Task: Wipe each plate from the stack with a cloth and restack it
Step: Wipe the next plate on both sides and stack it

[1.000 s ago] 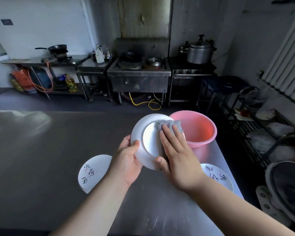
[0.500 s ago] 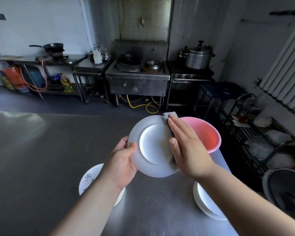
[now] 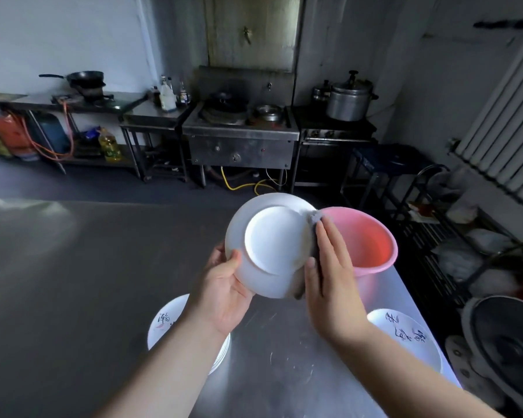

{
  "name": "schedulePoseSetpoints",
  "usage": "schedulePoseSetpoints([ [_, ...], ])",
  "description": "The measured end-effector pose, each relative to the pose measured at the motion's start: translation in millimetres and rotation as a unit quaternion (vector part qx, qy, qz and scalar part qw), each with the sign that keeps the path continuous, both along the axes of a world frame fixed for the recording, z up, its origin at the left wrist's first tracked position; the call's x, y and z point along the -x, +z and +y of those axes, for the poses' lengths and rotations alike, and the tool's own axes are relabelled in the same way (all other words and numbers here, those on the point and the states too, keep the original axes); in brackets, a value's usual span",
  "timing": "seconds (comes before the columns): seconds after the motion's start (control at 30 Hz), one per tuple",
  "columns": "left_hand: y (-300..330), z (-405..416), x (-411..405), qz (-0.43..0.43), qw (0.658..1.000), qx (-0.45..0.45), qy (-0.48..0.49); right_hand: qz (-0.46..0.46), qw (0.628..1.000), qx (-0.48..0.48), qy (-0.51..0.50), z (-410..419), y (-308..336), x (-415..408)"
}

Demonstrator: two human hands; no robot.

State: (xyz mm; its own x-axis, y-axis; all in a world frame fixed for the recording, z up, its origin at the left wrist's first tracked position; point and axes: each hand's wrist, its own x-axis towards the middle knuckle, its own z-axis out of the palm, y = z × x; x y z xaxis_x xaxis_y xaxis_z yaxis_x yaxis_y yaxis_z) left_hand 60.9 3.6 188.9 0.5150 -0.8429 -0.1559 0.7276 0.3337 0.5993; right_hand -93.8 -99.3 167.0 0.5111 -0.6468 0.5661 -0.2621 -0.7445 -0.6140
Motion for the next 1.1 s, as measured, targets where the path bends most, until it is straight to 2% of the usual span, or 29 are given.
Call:
schedulePoseSetpoints([
  [0.07, -3, 3, -1, -0.02, 0.999, 0.01, -0.039, -0.037, 0.999, -0.023, -0.02, 23, -16, 1],
  [0.17, -5, 7, -16, -0.054, 0.993, -0.015, -0.108, -0.081, 0.996, -0.032, -0.024, 4, -3, 10],
  [0.27, 3, 5, -27, -0.065, 0.982, -0.063, -0.163, -0.033, 0.995, -0.082, 0.041, -29, 38, 17],
  [0.4, 2, -1, -20, -0.065, 0.99, -0.039, -0.12, 0.021, 0.996, -0.05, 0.072, -36, 45, 14],
  [0.47, -1, -3, -15, -0.049, 0.994, -0.025, -0.09, 0.025, 0.999, -0.008, 0.038, -19, 22, 15],
  [0.6, -12, -2, -9, -0.045, 0.997, -0.022, -0.062, 0.053, 0.999, 0.009, 0.005, 36, -29, 17],
  [0.77, -13, 1, 3, -0.051, 0.997, -0.01, -0.065, 0.067, 0.998, 0.007, -0.008, -10, -3, 12],
  [0.9, -6, -9, 10, -0.045, 0.997, 0.023, -0.054, 0.028, 1.0, 0.0, 0.004, -7, -6, 10],
  [1.0, -10, -11, 16, -0.091, 0.994, 0.014, -0.061, -0.058, 0.993, -0.107, 0.0, 29, -34, 9],
  [1.1, -10, -7, 8, -0.147, 0.983, -0.002, -0.114, -0.126, 0.985, -0.104, -0.059, 8, -19, 16],
])
